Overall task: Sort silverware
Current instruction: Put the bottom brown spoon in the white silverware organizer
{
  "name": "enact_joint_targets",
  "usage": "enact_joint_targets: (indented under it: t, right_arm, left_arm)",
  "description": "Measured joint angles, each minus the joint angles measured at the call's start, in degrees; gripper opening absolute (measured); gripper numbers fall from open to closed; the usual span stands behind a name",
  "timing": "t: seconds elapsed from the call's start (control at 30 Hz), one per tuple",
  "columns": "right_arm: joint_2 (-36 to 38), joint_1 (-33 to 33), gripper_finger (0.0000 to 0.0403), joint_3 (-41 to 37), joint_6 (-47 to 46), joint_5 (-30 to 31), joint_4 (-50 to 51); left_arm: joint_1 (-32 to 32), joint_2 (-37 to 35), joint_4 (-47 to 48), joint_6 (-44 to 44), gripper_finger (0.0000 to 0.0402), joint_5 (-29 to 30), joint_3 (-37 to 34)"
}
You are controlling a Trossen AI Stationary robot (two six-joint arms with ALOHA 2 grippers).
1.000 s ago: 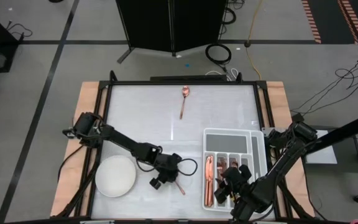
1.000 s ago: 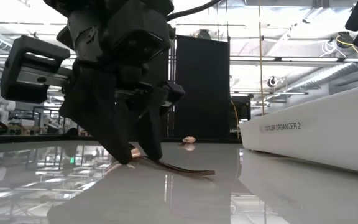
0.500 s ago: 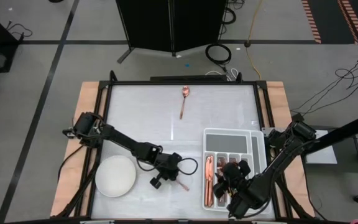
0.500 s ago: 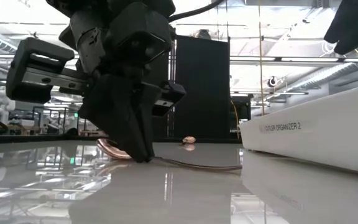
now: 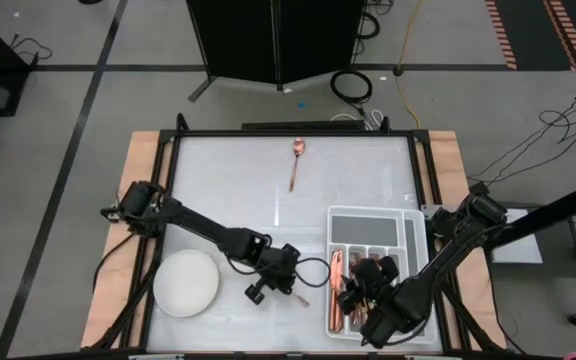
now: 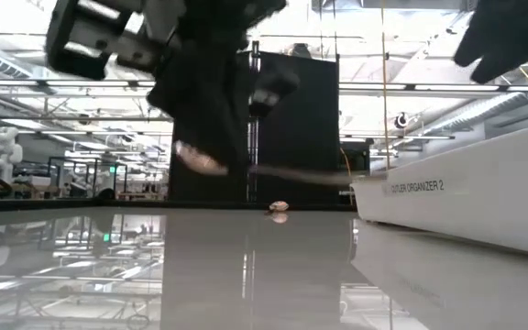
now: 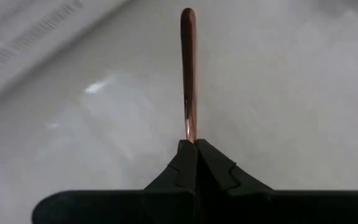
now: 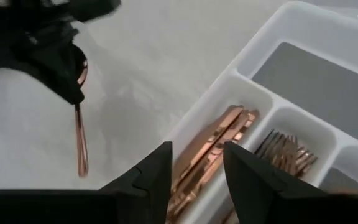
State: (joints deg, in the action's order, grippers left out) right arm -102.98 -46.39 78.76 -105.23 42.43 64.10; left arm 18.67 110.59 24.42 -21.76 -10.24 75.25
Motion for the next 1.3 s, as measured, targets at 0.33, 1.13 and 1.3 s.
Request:
enact_joint_targets:
  t: [0.33,1.13,1.3]
  right_arm:
    - [0.13,4.61,0.0135,0.00,17.99,-8.37,-12.25]
    - [4.13,10.47,0.0135,0.00,41.77,-20.16,-31.88]
    - [4.13,10.46,0.0135,0.00,43.08,-20.22,-32.83]
  left_arm:
    - [4.51,-0.09,6.48,-10.44,0.0002,19.32,10.86]
    - [13.65,-0.11,4.77,-18.16,0.0002,44.18,14.68]
    - [13.75,-0.15,3.14,-19.71,0.0002,45.97,14.68]
